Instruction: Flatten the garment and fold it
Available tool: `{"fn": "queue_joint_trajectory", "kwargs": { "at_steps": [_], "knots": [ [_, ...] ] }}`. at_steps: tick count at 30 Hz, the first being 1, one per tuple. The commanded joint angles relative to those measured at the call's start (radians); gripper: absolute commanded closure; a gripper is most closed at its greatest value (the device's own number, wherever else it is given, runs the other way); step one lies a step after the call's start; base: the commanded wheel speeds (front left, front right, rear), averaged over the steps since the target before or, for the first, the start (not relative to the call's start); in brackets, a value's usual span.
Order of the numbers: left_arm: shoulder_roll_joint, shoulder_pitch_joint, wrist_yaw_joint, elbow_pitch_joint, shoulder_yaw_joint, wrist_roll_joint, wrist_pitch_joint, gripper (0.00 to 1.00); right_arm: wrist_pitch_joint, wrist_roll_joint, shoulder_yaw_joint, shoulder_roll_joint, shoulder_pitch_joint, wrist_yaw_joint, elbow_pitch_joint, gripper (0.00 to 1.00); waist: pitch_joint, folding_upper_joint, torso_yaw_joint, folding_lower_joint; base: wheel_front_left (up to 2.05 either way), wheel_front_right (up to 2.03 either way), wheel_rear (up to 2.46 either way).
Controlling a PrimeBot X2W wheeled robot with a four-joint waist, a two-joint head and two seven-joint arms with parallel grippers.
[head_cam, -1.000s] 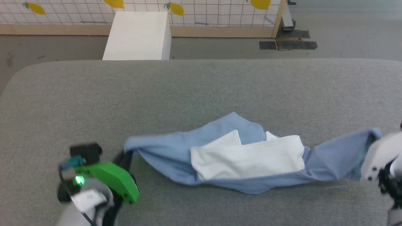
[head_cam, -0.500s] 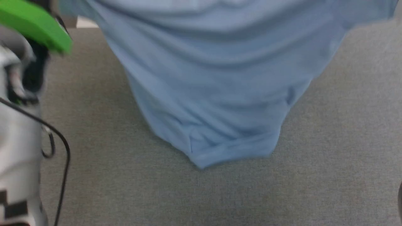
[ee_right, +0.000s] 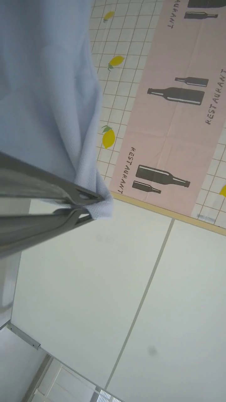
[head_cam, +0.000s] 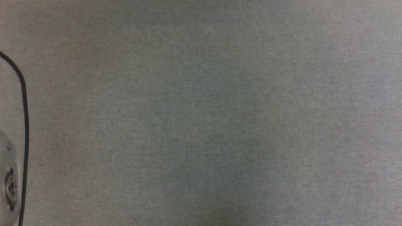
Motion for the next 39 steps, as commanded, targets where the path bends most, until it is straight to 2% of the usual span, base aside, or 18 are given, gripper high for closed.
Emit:
{"fn": "queue_joint_trajectory", "kwargs": {
  "at_steps": [1,5,6,8,14,18,22,28,35,39],
  "knots": [
    [0.006,-0.010,-0.009,0.017,-0.003,0.001,-0.015,1.00,-0.022,-0.003,-0.008,-0.003,-0.013,-0.002,0.023,1.00,0.004,0.0000,0.002,-0.0002,0.00,0.00,0.00],
    [0.003,0.047,-0.037,0.082,-0.030,-0.002,-0.014,1.00,-0.052,0.022,-0.012,-0.005,0.041,-0.002,0.090,1.00,-0.018,0.0000,0.014,-0.0002,0.00,0.00,0.00],
    [0.005,0.140,-0.053,0.126,-0.048,-0.005,-0.001,1.00,-0.059,0.064,0.001,-0.005,0.139,-0.002,0.139,1.00,-0.048,0.0000,0.016,-0.0002,0.00,0.00,0.00],
    [0.003,0.222,-0.055,0.139,-0.049,-0.011,-0.013,1.00,-0.061,0.106,0.008,0.003,0.227,-0.002,0.163,1.00,-0.077,0.0000,0.014,-0.0002,0.00,0.00,0.00],
    [-0.030,0.540,-0.051,0.119,-0.036,-0.067,-0.011,1.00,-0.036,0.227,0.040,0.014,0.535,-0.002,0.156,1.00,-0.172,0.0000,0.014,-0.0002,0.00,0.00,0.00],
    [-0.052,0.783,-0.035,0.061,-0.030,-0.096,-0.004,1.00,-0.008,0.326,0.005,0.011,0.780,-0.002,0.065,1.00,-0.249,0.0000,0.022,-0.0002,0.00,0.00,0.00],
    [-0.075,1.013,0.008,-0.032,-0.016,-0.127,0.037,1.00,0.042,0.365,-0.060,0.017,1.014,-0.002,-0.066,1.00,-0.306,0.0000,0.025,-0.0002,0.00,0.00,0.00],
    [-0.110,1.296,0.070,-0.168,0.018,-0.181,0.090,1.00,0.138,0.387,-0.184,0.094,1.307,-0.002,-0.265,1.00,-0.376,0.0000,0.033,-0.0002,0.00,0.00,0.00],
    [-0.151,1.497,0.121,-0.272,0.028,-0.234,0.161,1.00,0.263,0.371,-0.281,0.149,1.521,-0.002,-0.404,1.00,-0.421,0.0000,0.044,-0.0002,0.00,0.00,0.00],
    [-0.158,1.584,0.143,-0.306,0.025,-0.258,0.218,1.00,0.337,0.392,-0.321,0.155,1.620,-0.002,-0.410,1.00,-0.440,0.0000,0.052,-0.0002,0.00,0.00,0.00]
  ]
}}
